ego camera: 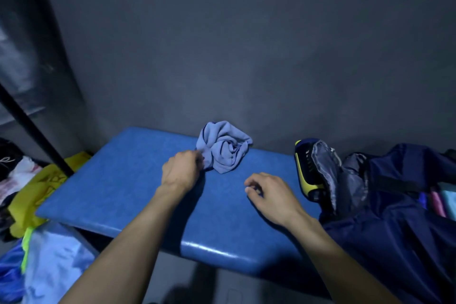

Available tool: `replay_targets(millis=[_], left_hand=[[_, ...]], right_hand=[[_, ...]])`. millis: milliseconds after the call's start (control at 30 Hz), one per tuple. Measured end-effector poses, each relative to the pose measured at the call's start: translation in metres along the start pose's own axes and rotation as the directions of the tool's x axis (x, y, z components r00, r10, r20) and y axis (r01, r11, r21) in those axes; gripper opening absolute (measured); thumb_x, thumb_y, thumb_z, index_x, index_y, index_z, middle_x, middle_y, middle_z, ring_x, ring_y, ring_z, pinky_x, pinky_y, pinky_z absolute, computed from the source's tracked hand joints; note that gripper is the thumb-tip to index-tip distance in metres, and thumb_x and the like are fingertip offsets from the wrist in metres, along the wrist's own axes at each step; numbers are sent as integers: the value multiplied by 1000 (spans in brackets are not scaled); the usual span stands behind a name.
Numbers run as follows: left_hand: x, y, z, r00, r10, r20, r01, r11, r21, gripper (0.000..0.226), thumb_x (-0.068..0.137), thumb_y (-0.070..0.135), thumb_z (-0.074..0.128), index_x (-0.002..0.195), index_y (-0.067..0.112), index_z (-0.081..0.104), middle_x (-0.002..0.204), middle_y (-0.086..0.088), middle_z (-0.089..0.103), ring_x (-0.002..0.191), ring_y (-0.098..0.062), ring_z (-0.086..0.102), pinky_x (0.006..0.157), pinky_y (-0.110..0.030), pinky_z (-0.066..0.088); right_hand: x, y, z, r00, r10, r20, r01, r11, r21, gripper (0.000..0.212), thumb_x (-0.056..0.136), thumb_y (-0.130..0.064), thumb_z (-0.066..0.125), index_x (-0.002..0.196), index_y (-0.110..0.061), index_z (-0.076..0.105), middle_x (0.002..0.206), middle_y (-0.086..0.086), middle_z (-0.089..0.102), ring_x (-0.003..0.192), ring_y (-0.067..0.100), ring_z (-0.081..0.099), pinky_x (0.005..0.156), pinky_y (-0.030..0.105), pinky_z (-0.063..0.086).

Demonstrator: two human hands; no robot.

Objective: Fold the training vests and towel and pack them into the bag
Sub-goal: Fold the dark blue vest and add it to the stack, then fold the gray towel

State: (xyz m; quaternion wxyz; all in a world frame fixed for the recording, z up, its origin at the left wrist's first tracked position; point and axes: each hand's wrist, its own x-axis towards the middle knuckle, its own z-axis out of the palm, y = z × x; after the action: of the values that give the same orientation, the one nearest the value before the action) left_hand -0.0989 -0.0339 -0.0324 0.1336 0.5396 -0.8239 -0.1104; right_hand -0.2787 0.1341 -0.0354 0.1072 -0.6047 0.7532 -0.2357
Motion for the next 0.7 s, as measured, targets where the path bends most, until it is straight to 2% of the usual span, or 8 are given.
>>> replay_targets(millis=[67, 167, 300, 433, 500, 567, 633, 700], left_hand=[[3, -4, -15, 992, 15, -127, -51, 956, -290, 17, 95, 24, 61, 79, 18, 57, 77, 1, 65, 78, -30, 61, 64, -36, 44], [-11, 3, -57, 947, 110, -302, -282, 736, -616, 17, 97, 20, 69, 81, 27, 70, 71, 15, 68, 70, -5, 63, 69, -26, 50], [-62, 20, -102, 952, 281, -118, -206, 309, -929, 8, 97, 15, 67, 97, 10, 73, 79, 6, 69, 73, -7, 61, 66, -20, 53], [-99, 30, -108, 904, 424, 51, -76, 277, -958, 12, 89, 26, 67, 88, 17, 74, 77, -2, 63, 67, -12, 53, 57, -21, 41], [-106, 37, -107, 878, 469, 95, -45, 279, -959, 13, 88, 28, 67, 85, 17, 73, 75, -9, 60, 65, -21, 49, 54, -26, 35], [-110, 39, -107, 872, 479, 106, -23, 257, -966, 20, 88, 31, 68, 84, 12, 69, 76, -17, 52, 65, -24, 41, 53, -28, 32], [-111, 37, -108, 883, 457, 110, 24, 191, -981, 30, 85, 38, 72, 82, 10, 62, 72, -13, 47, 64, -21, 40, 55, -25, 35], [-111, 30, -109, 844, 521, 127, 61, 143, -988, 45, 84, 48, 78, 94, 7, 64, 82, -14, 51, 75, -26, 44, 67, -27, 43]], right_hand=[[-2, -2, -3, 1000, 2, -15, -1, 1000, 22, 12, 98, -29, 59, 102, -24, 69, 87, -14, 59, 81, 11, 59, 81, 39, 53], [-9, -7, -9, 997, -8, -77, 12, 998, 54, 11, 97, -29, 60, 101, -25, 69, 92, -15, 65, 76, 4, 58, 79, 36, 52], [-22, -24, -23, 966, -47, -254, 120, 951, 283, 22, 94, -22, 69, 115, -24, 61, 111, -16, 61, 87, -2, 62, 79, 30, 52], [-36, -58, -52, 928, -272, -255, 358, 842, 405, 64, 91, -17, 75, 147, -28, 47, 154, -12, 41, 143, 6, 40, 113, 21, 36], [-37, -69, -59, 921, -338, -193, 390, 798, 459, 45, 90, -17, 75, 133, -24, 60, 140, -3, 57, 132, 6, 52, 115, 36, 40], [-38, -76, -64, 935, -319, -155, 352, 780, 517, 20, 89, -24, 74, 106, -13, 68, 102, 9, 68, 97, 21, 65, 95, 53, 50], [-40, -79, -66, 946, -277, -167, 322, 752, 575, 36, 87, -34, 74, 92, 0, 64, 84, 20, 62, 76, 21, 56, 75, 44, 50], [-43, -83, -68, 953, -227, -201, 302, 660, 687, 45, 85, -36, 75, 93, 6, 64, 80, 24, 56, 76, 17, 52, 70, 37, 42]])
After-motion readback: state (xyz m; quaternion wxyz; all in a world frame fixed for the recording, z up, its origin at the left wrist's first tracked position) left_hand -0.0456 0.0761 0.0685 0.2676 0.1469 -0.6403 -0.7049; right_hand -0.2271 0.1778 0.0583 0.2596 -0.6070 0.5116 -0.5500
